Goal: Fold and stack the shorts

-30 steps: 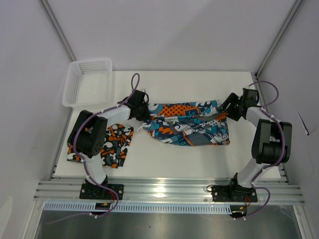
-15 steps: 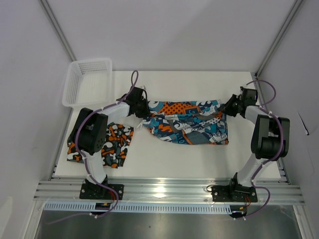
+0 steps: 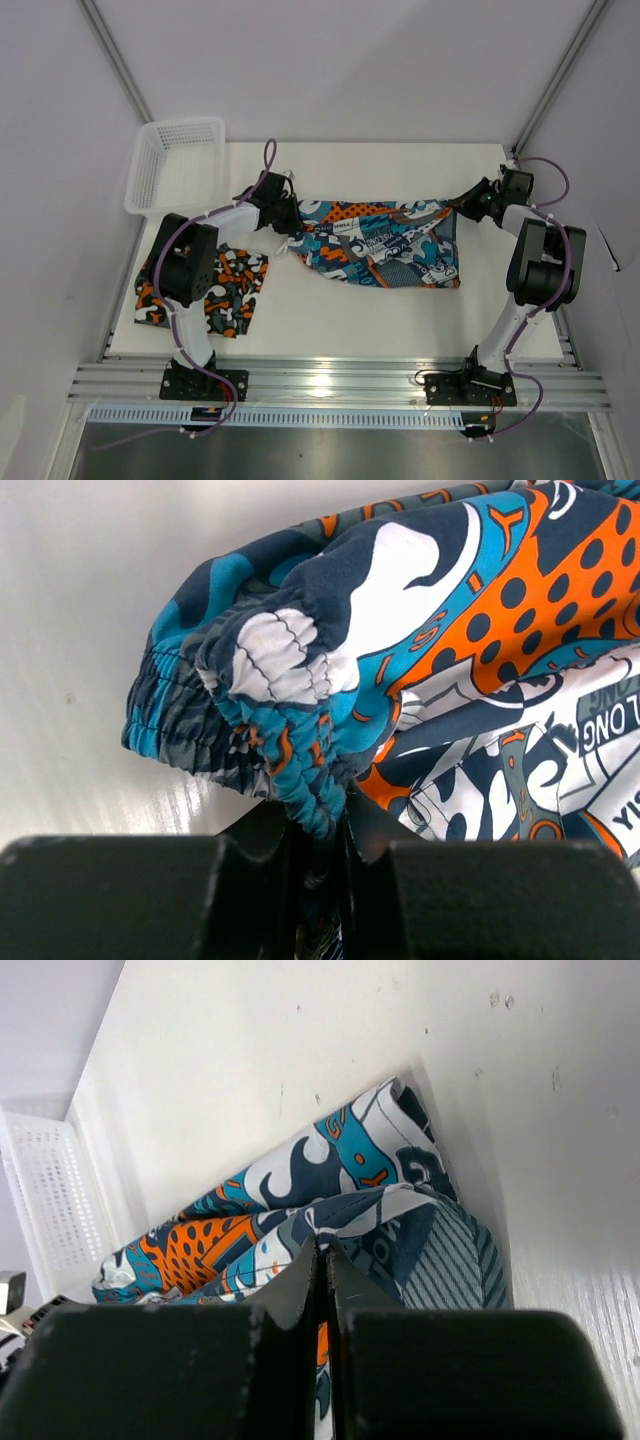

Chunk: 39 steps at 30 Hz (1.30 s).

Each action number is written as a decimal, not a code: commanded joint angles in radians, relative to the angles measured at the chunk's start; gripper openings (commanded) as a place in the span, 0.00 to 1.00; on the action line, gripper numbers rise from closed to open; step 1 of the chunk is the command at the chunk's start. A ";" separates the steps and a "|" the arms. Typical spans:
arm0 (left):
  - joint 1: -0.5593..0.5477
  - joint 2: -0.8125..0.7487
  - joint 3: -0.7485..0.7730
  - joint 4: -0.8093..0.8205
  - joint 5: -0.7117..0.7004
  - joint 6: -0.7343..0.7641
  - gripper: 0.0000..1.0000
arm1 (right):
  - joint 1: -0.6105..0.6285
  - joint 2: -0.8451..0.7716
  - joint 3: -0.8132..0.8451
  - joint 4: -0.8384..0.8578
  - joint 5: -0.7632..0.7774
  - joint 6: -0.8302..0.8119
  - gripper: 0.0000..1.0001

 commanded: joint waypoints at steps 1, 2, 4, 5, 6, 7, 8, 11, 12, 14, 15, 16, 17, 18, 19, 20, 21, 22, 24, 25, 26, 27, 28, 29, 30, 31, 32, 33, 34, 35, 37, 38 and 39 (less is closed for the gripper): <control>0.034 0.007 0.032 0.017 0.001 0.037 0.17 | -0.023 0.046 0.059 0.083 0.006 0.038 0.00; 0.035 0.007 0.032 0.020 0.004 0.037 0.17 | -0.023 0.060 0.070 0.082 0.000 0.040 0.00; 0.037 0.010 0.031 0.025 0.013 0.042 0.16 | -0.019 0.099 0.108 0.073 -0.009 0.040 0.00; 0.037 0.011 0.032 0.026 0.016 0.042 0.16 | -0.019 0.112 0.121 0.065 -0.006 0.040 0.00; 0.037 0.014 0.035 0.029 0.018 0.043 0.15 | -0.017 0.121 0.139 0.068 -0.006 0.042 0.00; 0.037 0.014 0.034 0.032 0.030 0.049 0.15 | -0.017 0.130 0.151 0.068 -0.017 0.046 0.00; 0.037 0.016 0.034 0.034 0.030 0.051 0.15 | -0.017 0.148 0.167 0.062 -0.023 0.046 0.00; 0.039 0.014 0.038 0.029 0.029 0.056 0.15 | -0.010 0.165 0.219 0.047 -0.080 0.037 0.35; 0.040 0.016 0.038 0.029 0.029 0.059 0.15 | -0.010 0.163 0.222 0.051 -0.097 0.034 0.48; 0.045 0.019 0.050 0.022 0.033 0.065 0.15 | -0.010 0.146 0.198 0.065 -0.131 0.031 0.71; 0.046 0.022 0.055 0.016 0.033 0.065 0.15 | -0.011 0.114 0.179 0.071 -0.132 0.029 0.75; 0.049 0.028 0.069 0.009 0.036 0.066 0.16 | -0.013 0.094 0.156 0.073 -0.129 0.028 0.78; 0.058 0.042 0.086 -0.010 0.042 0.066 0.16 | -0.016 0.072 0.104 0.068 -0.125 0.020 0.78; 0.065 0.049 0.096 -0.021 0.045 0.066 0.16 | -0.019 0.023 0.078 0.051 -0.122 0.011 0.78; 0.077 0.056 0.125 -0.038 0.051 0.066 0.16 | -0.023 -0.003 0.050 0.038 -0.117 0.003 0.78; 0.083 0.072 0.136 -0.043 0.064 0.066 0.16 | -0.023 -0.034 -0.008 0.006 -0.106 -0.013 0.77; 0.088 0.079 0.143 -0.047 0.068 0.063 0.16 | -0.022 -0.093 -0.037 -0.028 -0.080 -0.024 0.76; 0.092 0.082 0.159 -0.047 0.074 0.062 0.17 | -0.019 -0.127 -0.068 -0.051 -0.071 -0.032 0.75; 0.101 0.099 0.170 -0.046 0.081 0.063 0.17 | 0.000 -0.219 -0.161 -0.088 -0.068 -0.061 0.72; 0.105 0.102 0.190 -0.049 0.082 0.065 0.17 | 0.007 -0.244 -0.184 -0.111 -0.062 -0.069 0.71; 0.106 0.108 0.196 -0.055 0.079 0.068 0.17 | 0.024 -0.268 -0.233 -0.142 -0.059 -0.073 0.70; 0.108 0.118 0.207 -0.060 0.075 0.075 0.17 | 0.032 -0.288 -0.256 -0.153 -0.074 -0.078 0.68; 0.111 0.126 0.234 -0.069 0.070 0.079 0.17 | 0.039 -0.325 -0.276 -0.163 -0.088 -0.081 0.68; 0.114 0.131 0.247 -0.073 0.065 0.082 0.17 | 0.058 -0.339 -0.296 -0.173 -0.101 -0.087 0.68; 0.115 0.143 0.276 -0.073 0.076 0.089 0.17 | 0.069 -0.350 -0.325 -0.185 -0.114 -0.096 0.68; 0.117 0.152 0.288 -0.080 0.085 0.094 0.17 | 0.081 -0.364 -0.335 -0.203 -0.121 -0.107 0.68; 0.117 0.160 0.300 -0.087 0.090 0.103 0.17 | 0.104 -0.364 -0.345 -0.217 -0.126 -0.116 0.68; 0.117 0.172 0.332 -0.098 0.094 0.106 0.17 | 0.113 -0.359 -0.352 -0.228 -0.125 -0.126 0.68; 0.117 0.177 0.339 -0.101 0.094 0.111 0.18 | 0.119 -0.353 -0.361 -0.231 -0.125 -0.127 0.68; 0.117 0.180 0.345 -0.104 0.098 0.114 0.18 | 0.128 -0.348 -0.369 -0.234 -0.117 -0.127 0.68; 0.118 0.189 0.365 -0.115 0.096 0.115 0.18 | 0.135 -0.344 -0.388 -0.234 -0.112 -0.129 0.68; 0.120 0.189 0.367 -0.116 0.098 0.118 0.18 | 0.141 -0.347 -0.396 -0.234 -0.102 -0.129 0.68; 0.121 0.189 0.371 -0.118 0.099 0.120 0.18 | 0.142 -0.351 -0.411 -0.234 -0.097 -0.124 0.67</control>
